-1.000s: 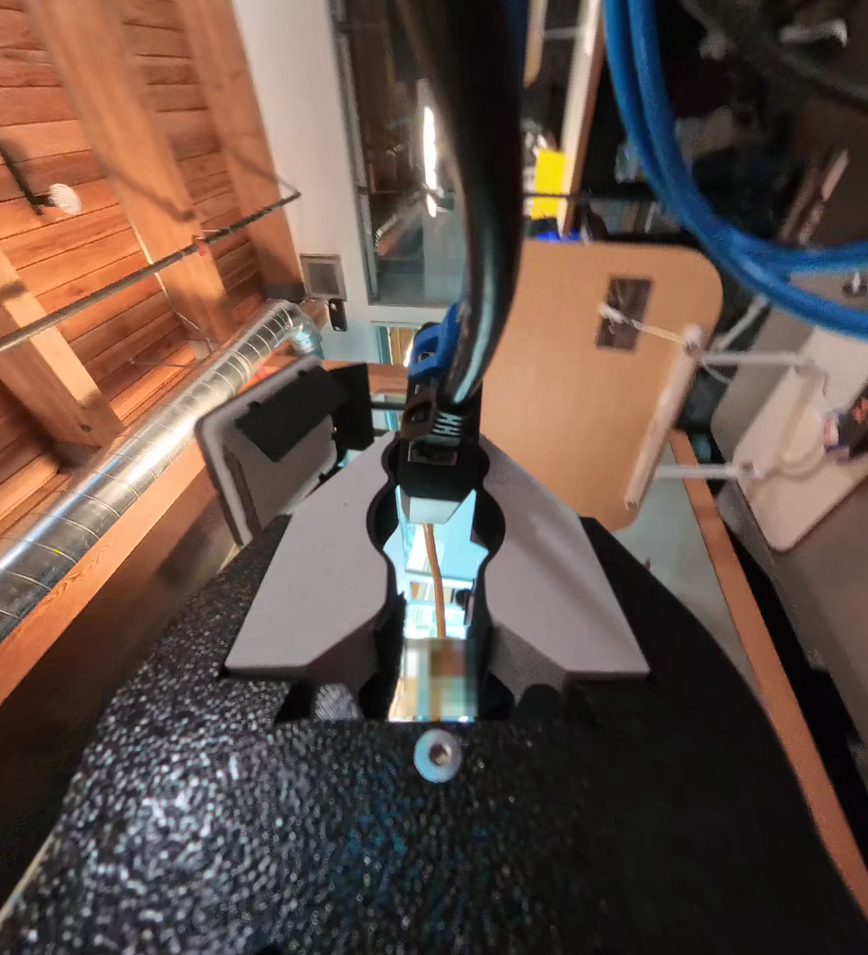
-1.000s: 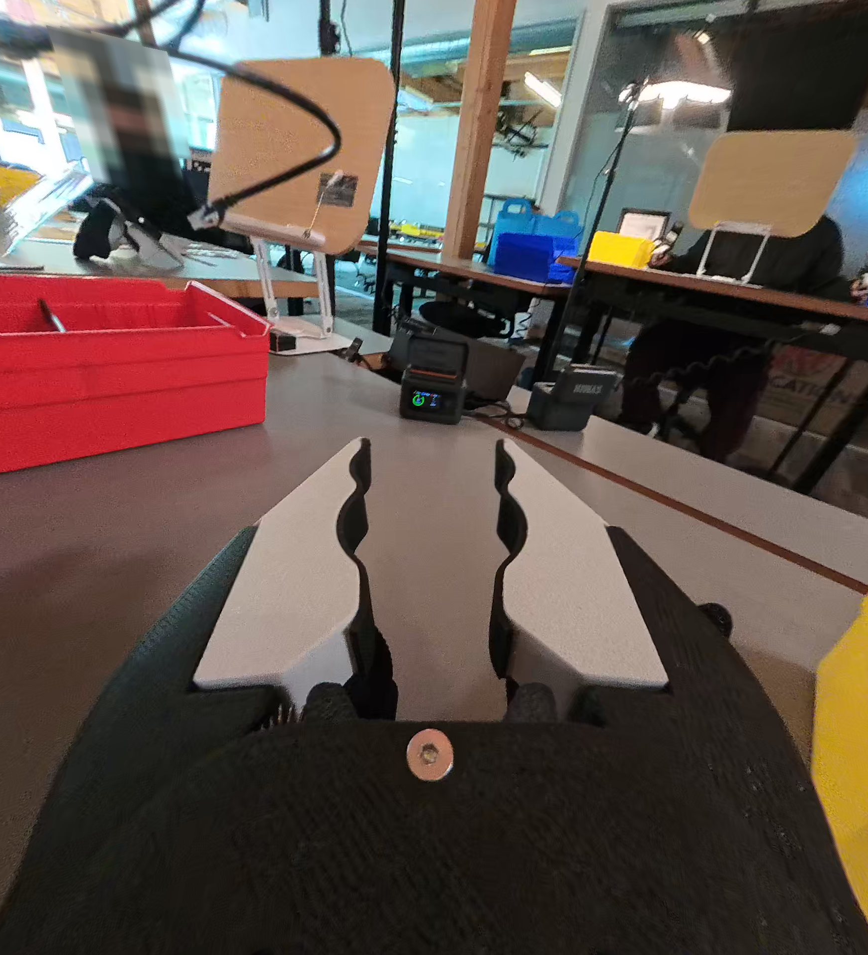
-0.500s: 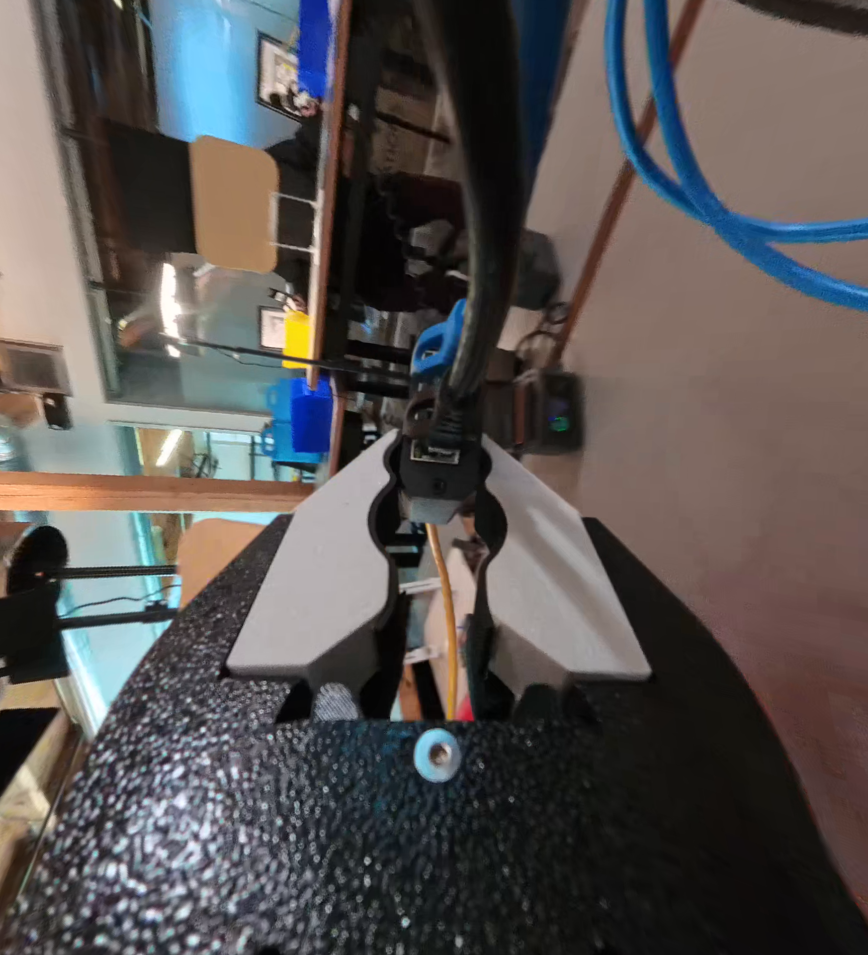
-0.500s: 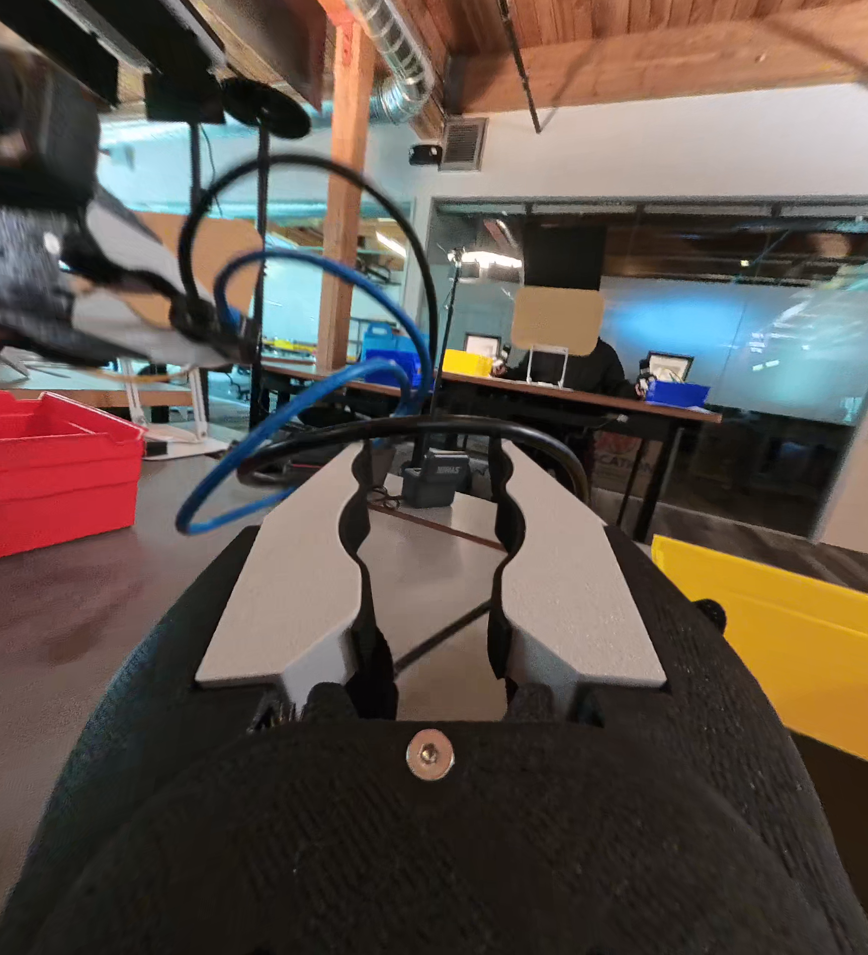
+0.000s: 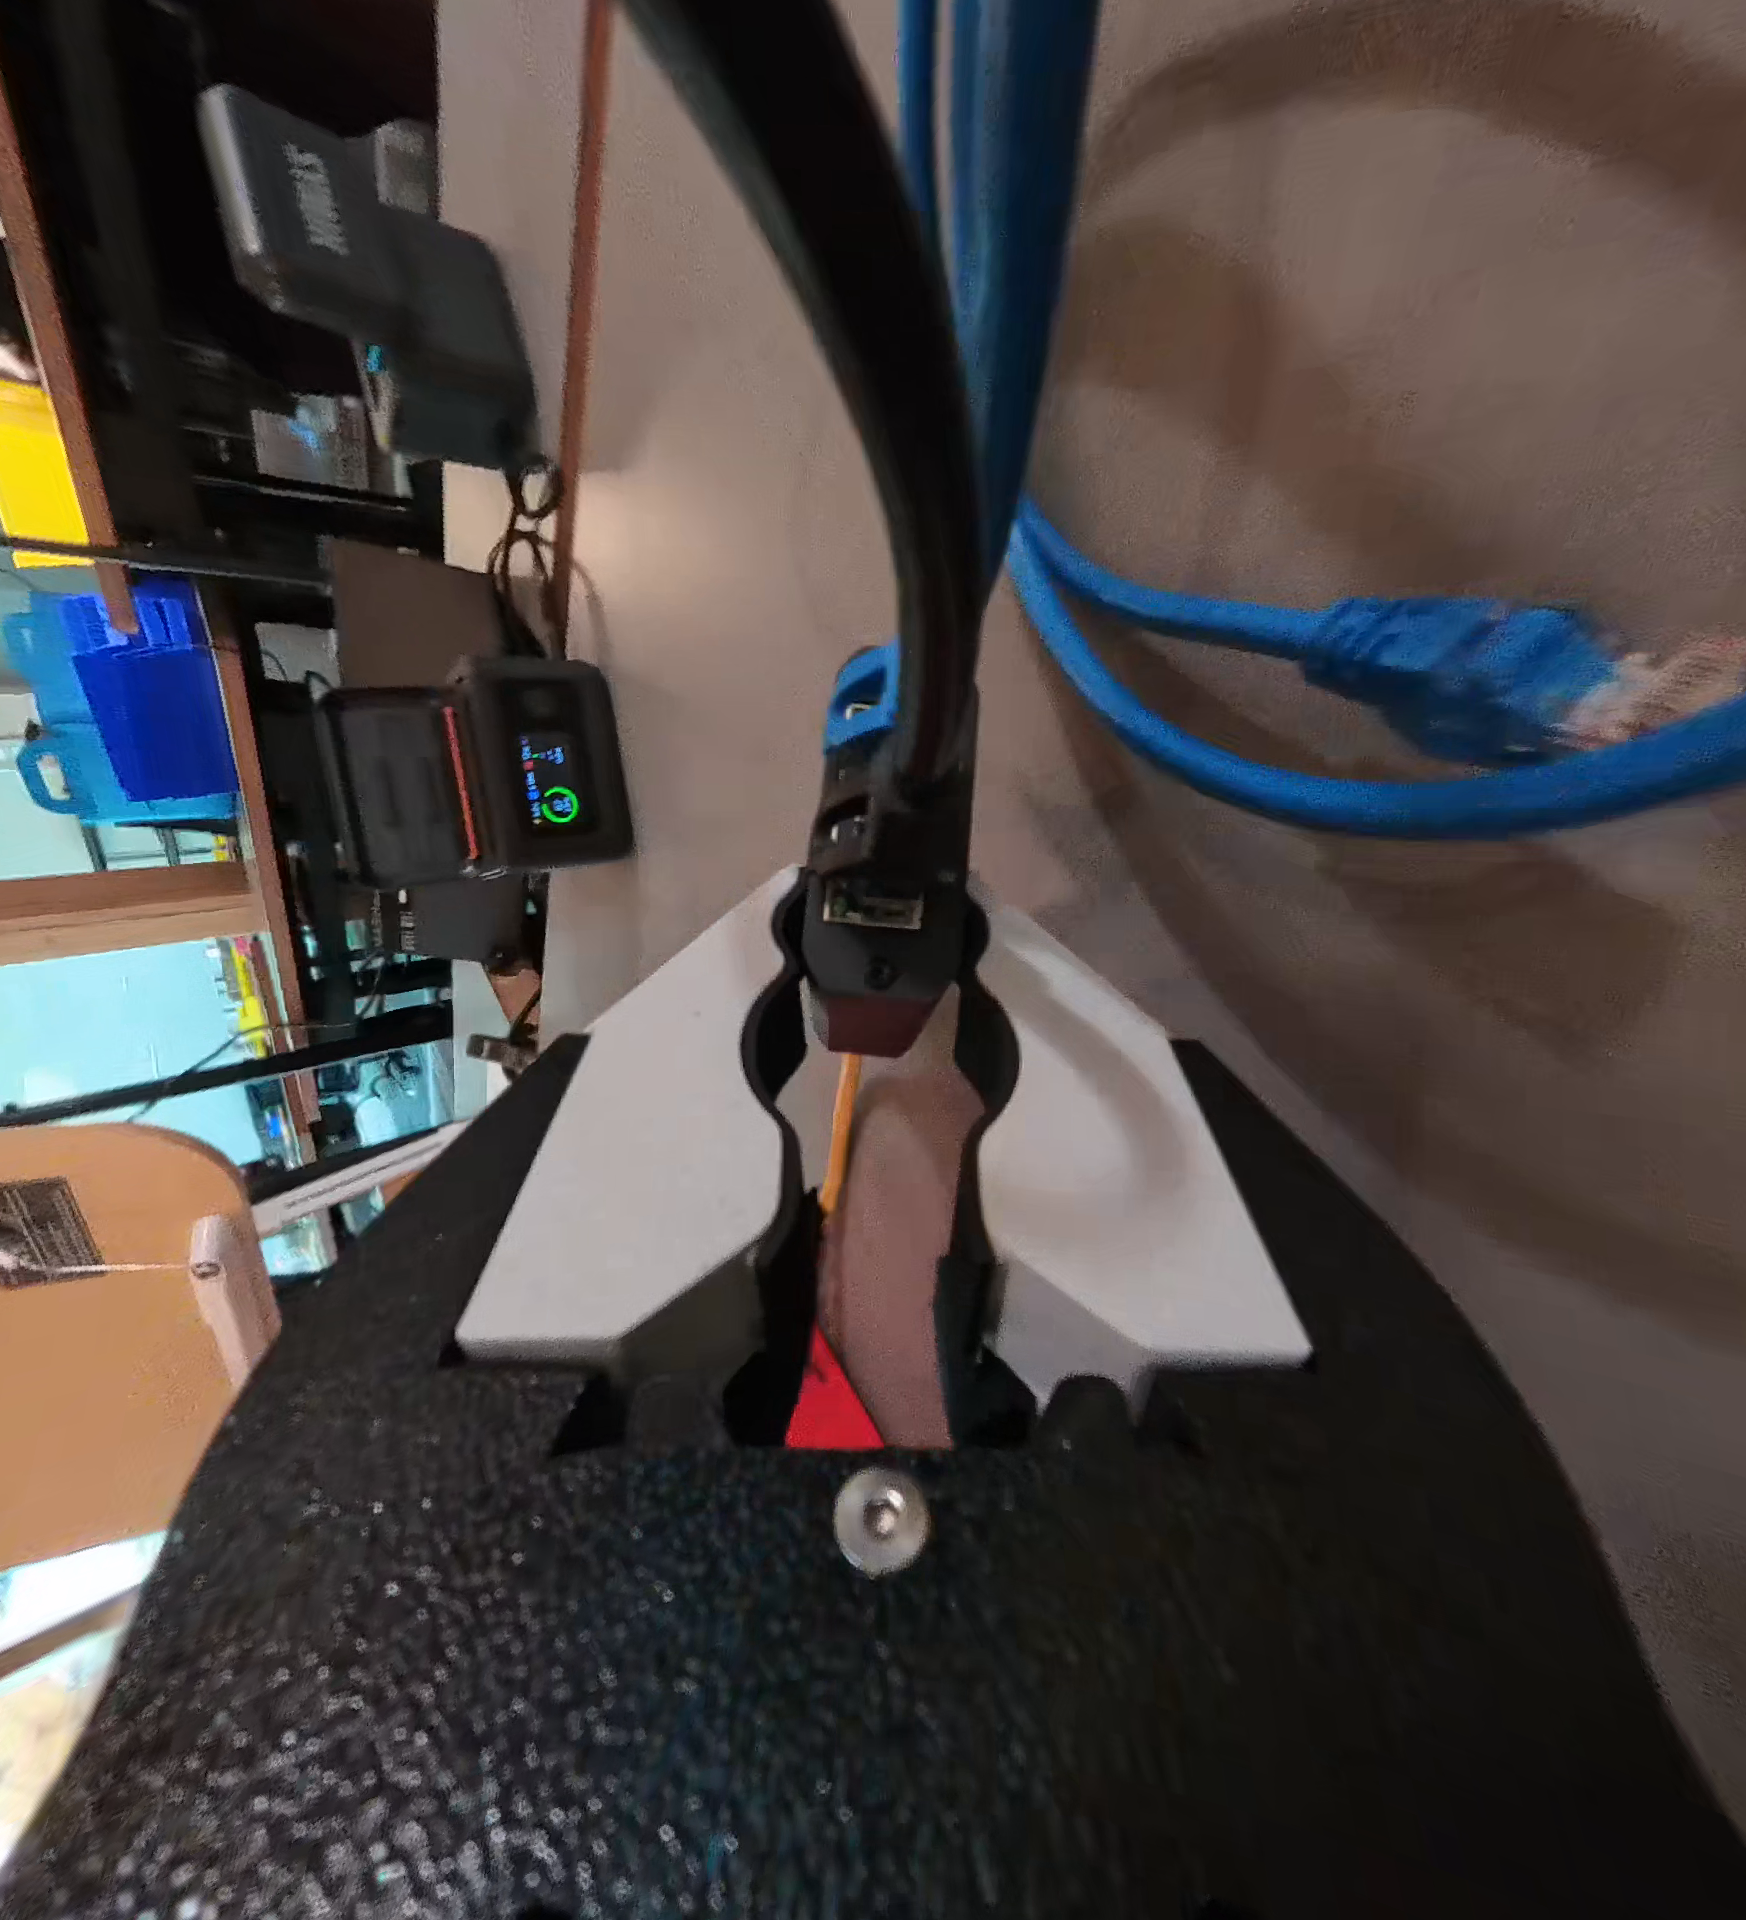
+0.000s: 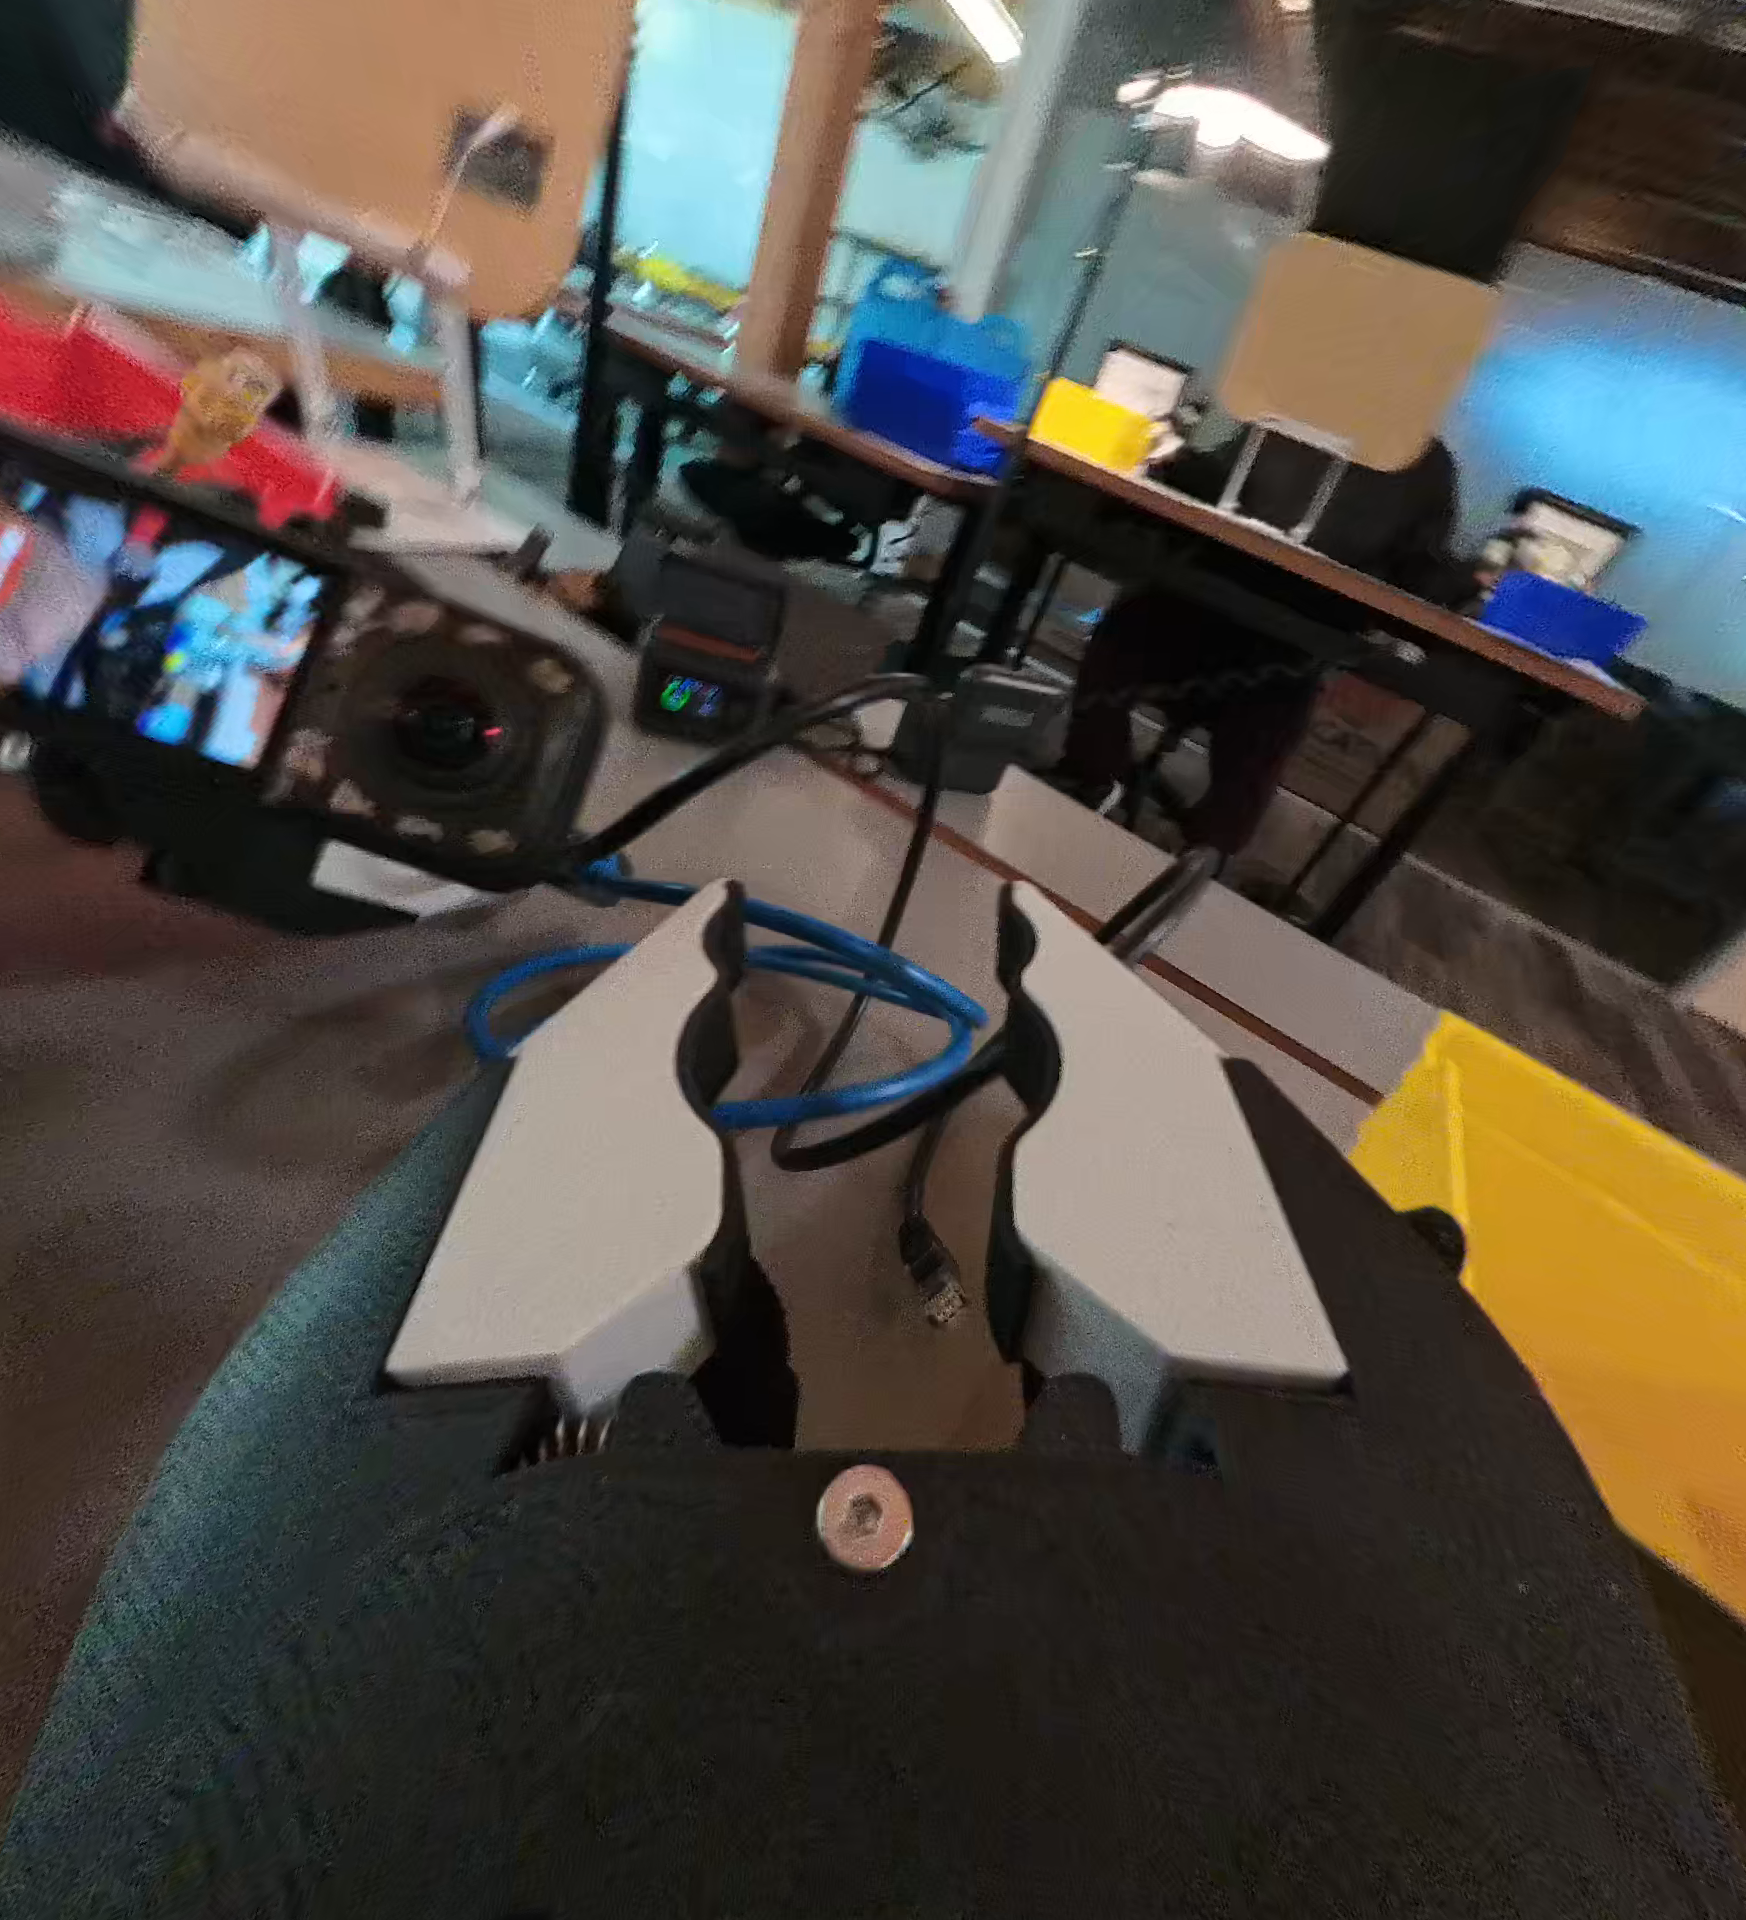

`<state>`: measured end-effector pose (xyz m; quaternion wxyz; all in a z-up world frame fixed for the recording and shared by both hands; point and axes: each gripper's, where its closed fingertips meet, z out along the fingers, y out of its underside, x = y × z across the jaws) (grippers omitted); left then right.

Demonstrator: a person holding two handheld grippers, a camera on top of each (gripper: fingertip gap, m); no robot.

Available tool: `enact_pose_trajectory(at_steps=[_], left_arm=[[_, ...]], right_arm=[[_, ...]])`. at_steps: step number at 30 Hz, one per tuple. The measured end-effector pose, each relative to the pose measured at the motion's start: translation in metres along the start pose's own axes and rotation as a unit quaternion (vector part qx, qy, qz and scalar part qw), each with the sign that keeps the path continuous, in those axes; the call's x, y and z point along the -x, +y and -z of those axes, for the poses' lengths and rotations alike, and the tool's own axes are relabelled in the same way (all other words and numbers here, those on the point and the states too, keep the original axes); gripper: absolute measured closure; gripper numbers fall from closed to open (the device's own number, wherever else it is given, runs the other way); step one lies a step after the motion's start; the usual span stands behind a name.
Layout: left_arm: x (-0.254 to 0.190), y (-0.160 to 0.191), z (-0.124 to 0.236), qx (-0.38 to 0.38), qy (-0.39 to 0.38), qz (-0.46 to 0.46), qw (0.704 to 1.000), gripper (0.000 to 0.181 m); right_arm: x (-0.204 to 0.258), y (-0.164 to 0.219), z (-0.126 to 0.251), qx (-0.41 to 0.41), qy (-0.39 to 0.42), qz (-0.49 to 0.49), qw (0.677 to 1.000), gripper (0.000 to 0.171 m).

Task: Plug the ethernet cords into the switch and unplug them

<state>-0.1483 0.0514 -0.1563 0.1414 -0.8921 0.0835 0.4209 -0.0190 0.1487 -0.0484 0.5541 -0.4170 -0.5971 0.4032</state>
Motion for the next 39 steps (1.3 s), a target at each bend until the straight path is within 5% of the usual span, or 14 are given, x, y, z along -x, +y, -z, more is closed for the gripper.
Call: enact_pose_trajectory(at_steps=[5,9,11,13,14,17,22,27,30,39], left_arm=[[-0.018,-0.002,0.004,-0.009,0.033,-0.060,0.998,0.158],[-0.024,-0.004,0.012,-0.022,0.032,-0.101,0.994,0.158],[-0.027,-0.009,0.016,-0.030,0.026,-0.116,0.992,0.158],[-0.032,-0.015,0.021,-0.049,0.030,-0.123,0.991,0.159],[-0.035,-0.017,0.023,-0.061,0.036,-0.118,0.990,0.159],[-0.044,-0.024,0.034,-0.137,0.093,-0.041,0.985,0.156],[-0.055,-0.034,0.060,-0.283,0.239,0.133,0.919,0.149],[-0.065,-0.037,0.050,-0.322,0.178,0.025,0.930,0.137],[-0.064,-0.045,0.048,-0.340,0.135,-0.011,0.931,0.146],[-0.054,-0.046,0.043,-0.356,0.138,0.051,0.923,0.154]], right_arm=[[0.047,0.022,-0.012,0.040,-0.083,0.151,0.984,0.090],[0.076,0.039,-0.016,0.055,-0.118,0.250,0.960,0.092],[0.075,0.054,-0.022,0.095,-0.103,0.275,0.951,0.116],[0.068,0.071,-0.026,0.138,-0.088,0.296,0.941,0.158],[0.065,0.073,-0.026,0.139,-0.087,0.303,0.939,0.161],[0.062,0.077,-0.020,0.138,-0.133,0.236,0.953,0.162],[0.061,0.080,-0.010,0.125,-0.200,0.182,0.955,0.163],[0.065,0.087,-0.007,0.131,-0.217,0.205,0.945,0.164],[0.064,0.090,-0.003,0.135,-0.226,0.207,0.942,0.163],[0.063,0.046,0.009,0.006,-0.181,0.262,0.948,0.135]])
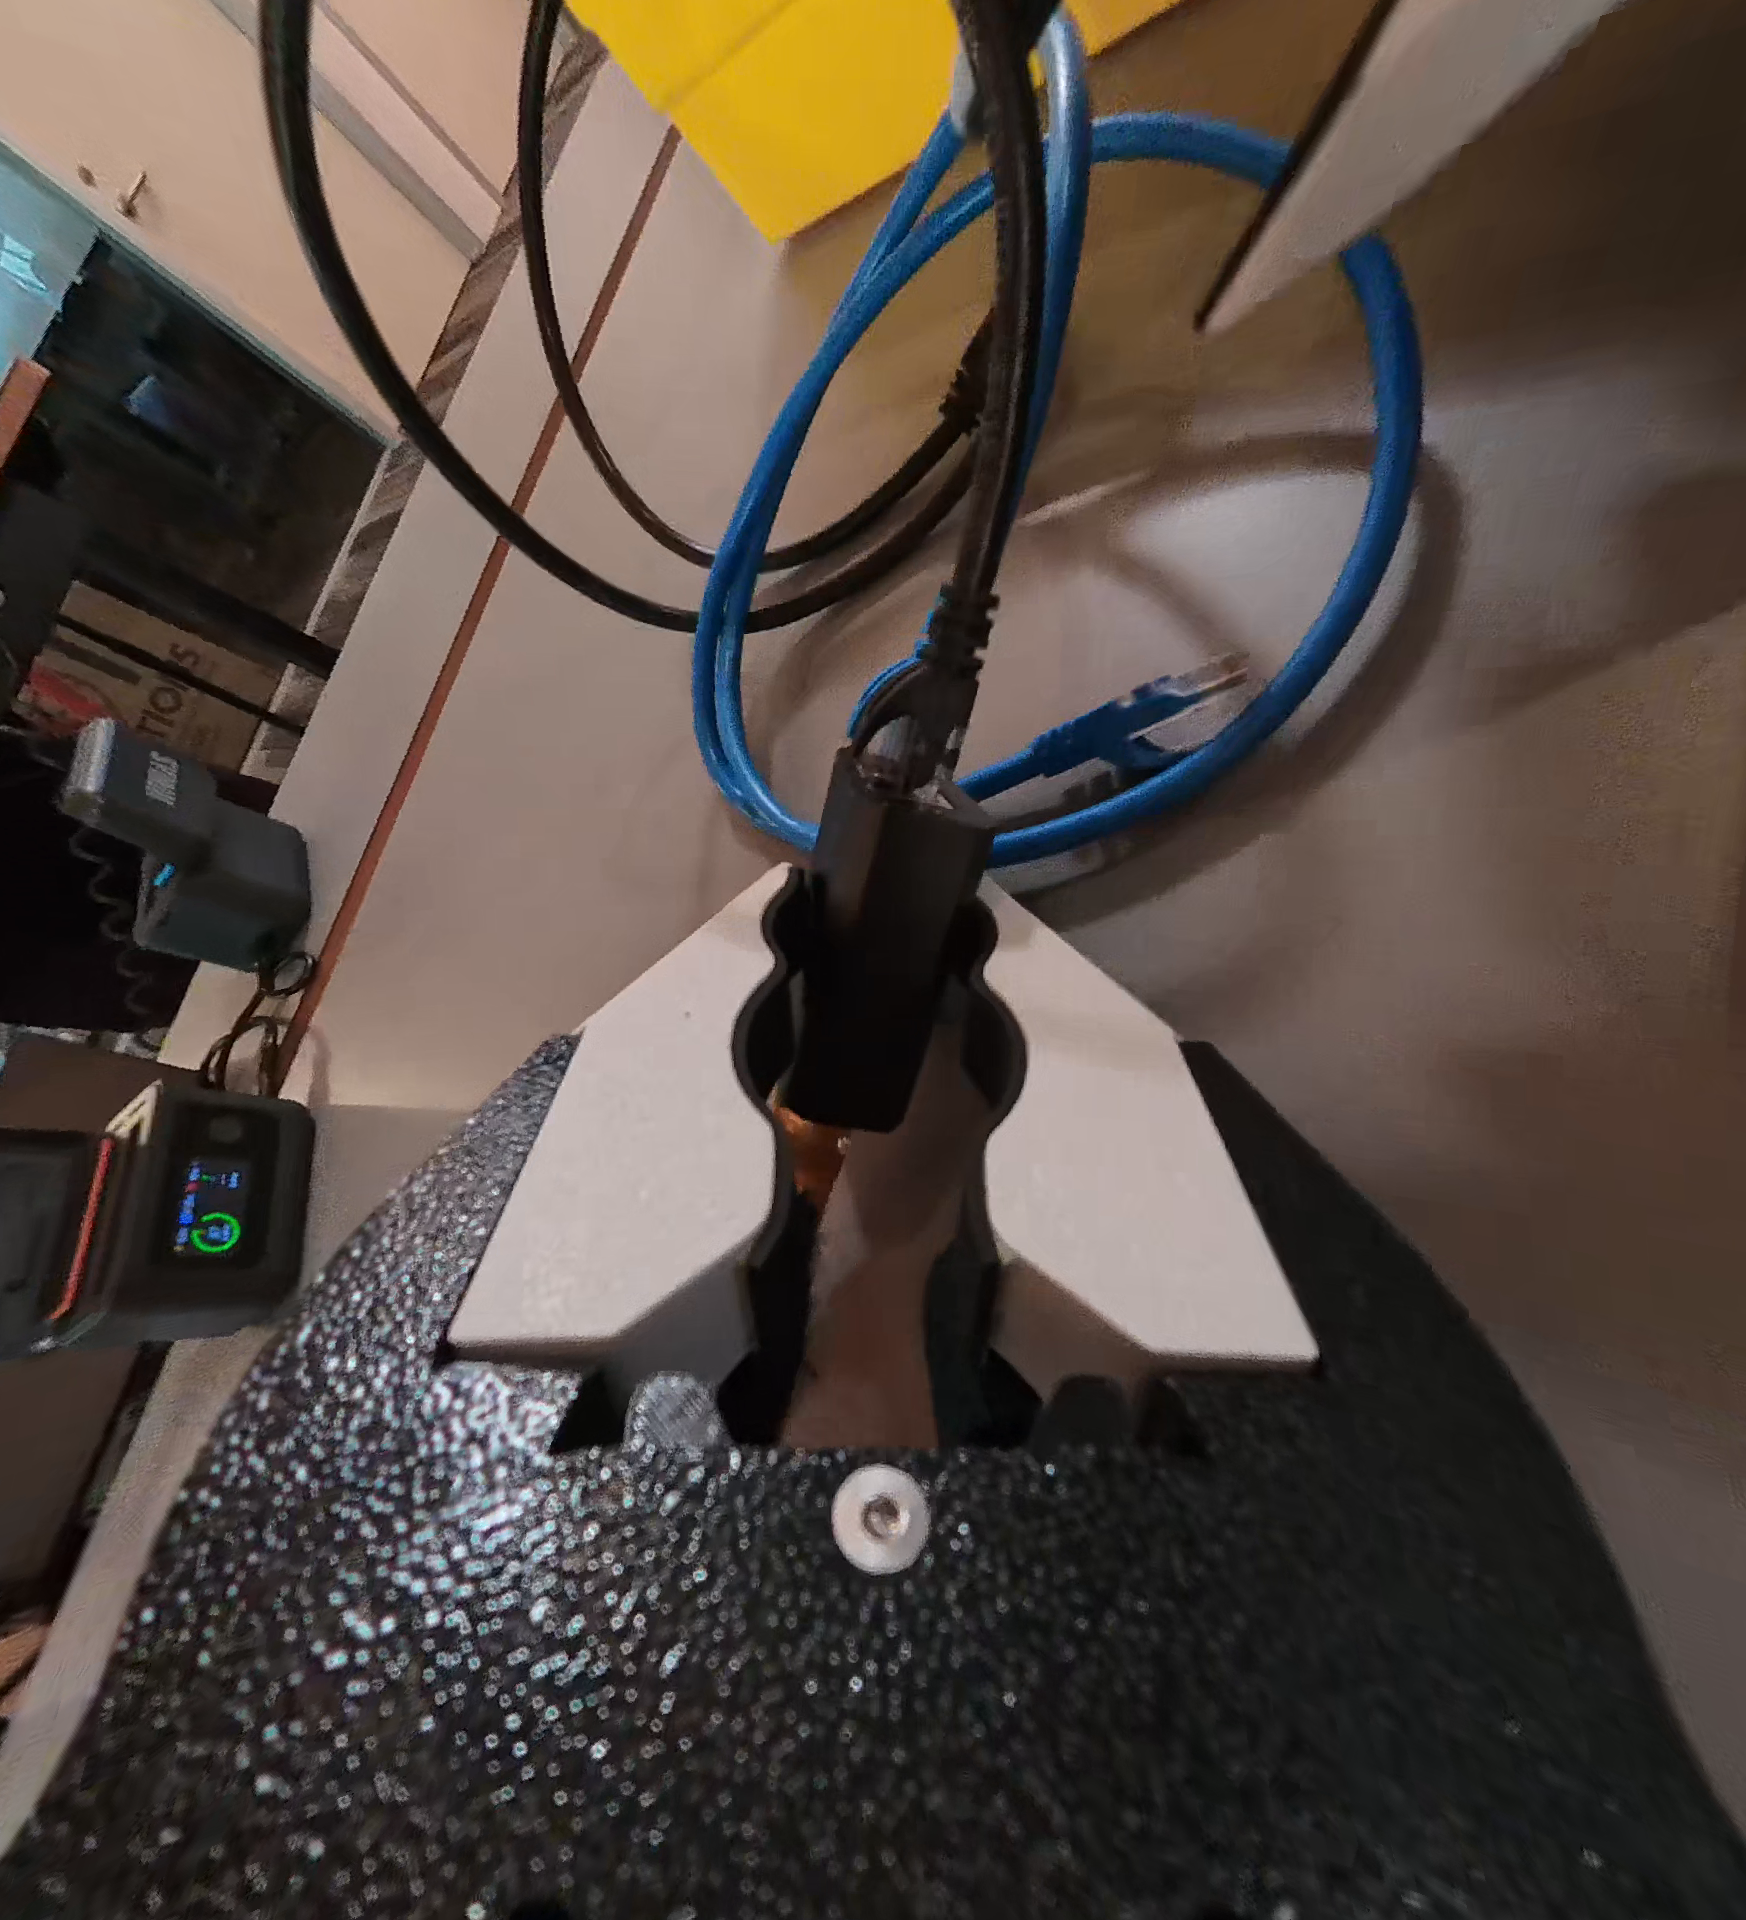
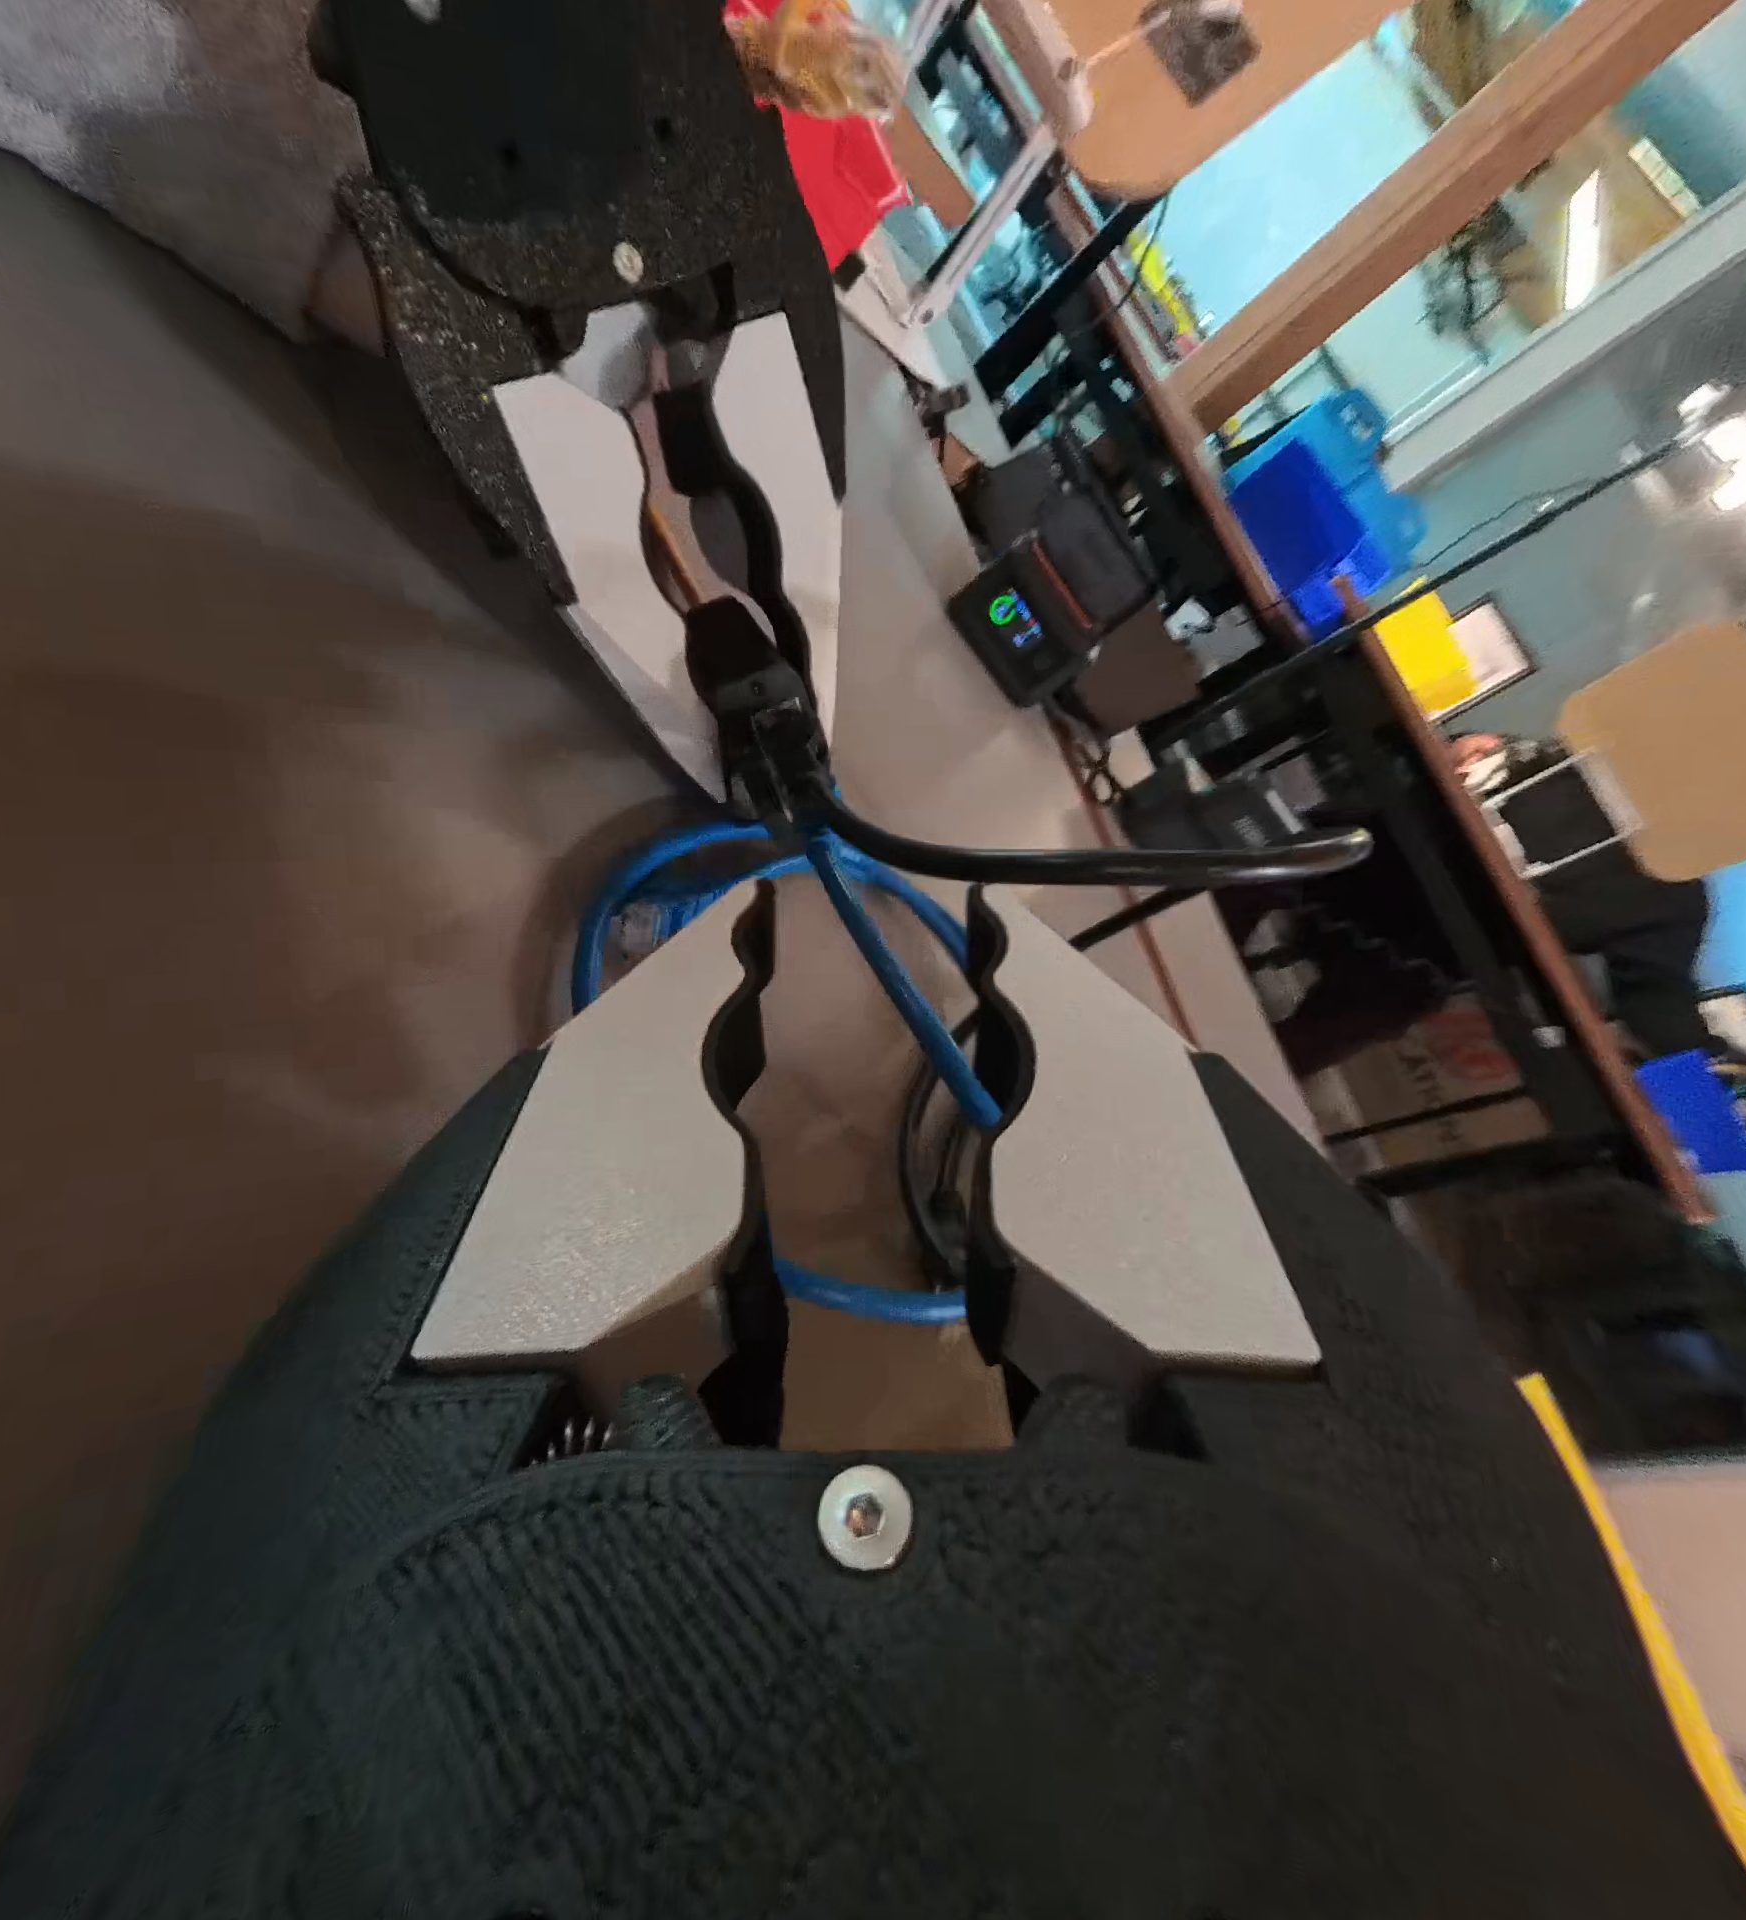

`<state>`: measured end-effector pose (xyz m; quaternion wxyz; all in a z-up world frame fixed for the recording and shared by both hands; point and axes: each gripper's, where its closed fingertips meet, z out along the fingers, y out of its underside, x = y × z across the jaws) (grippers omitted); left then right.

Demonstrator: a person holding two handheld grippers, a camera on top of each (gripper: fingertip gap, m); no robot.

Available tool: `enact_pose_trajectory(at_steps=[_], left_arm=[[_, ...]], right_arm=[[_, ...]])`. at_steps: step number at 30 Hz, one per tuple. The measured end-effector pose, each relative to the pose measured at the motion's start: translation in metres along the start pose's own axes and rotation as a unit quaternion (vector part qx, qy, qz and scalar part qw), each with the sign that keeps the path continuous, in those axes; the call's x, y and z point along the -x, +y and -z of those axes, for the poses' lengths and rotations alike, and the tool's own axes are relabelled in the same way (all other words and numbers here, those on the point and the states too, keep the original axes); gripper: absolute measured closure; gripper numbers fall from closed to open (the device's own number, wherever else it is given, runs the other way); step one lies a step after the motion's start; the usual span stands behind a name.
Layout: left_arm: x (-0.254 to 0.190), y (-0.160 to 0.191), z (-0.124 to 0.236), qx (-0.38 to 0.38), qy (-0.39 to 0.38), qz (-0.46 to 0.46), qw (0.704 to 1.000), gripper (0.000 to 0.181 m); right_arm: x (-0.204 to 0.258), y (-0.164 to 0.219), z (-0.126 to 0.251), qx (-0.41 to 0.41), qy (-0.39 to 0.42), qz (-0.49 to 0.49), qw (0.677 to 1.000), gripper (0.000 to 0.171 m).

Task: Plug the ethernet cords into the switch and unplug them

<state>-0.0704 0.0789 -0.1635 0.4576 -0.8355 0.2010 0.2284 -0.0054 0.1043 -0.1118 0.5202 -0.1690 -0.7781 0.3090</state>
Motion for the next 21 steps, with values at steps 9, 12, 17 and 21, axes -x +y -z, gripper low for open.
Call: enact_pose_trajectory(at_steps=[9,12,17,21], left_arm=[[0.003,0.004,0.001,0.010,-0.020,0.013,1.000,0.156],[0.008,0.008,-0.001,0.035,-0.042,0.006,0.998,0.156],[0.008,0.011,-0.003,0.061,-0.061,-0.026,0.996,0.156],[0.006,0.012,-0.004,0.071,-0.066,-0.055,0.994,0.156]], right_arm=[[-0.018,-0.024,-0.003,-0.017,0.121,0.055,0.991,0.118],[-0.036,-0.024,0.012,-0.027,0.153,0.038,0.987,0.119],[-0.023,-0.040,0.012,-0.070,0.124,0.045,0.989,0.118],[0.003,-0.033,-0.015,-0.031,0.077,0.062,0.995,0.115]])
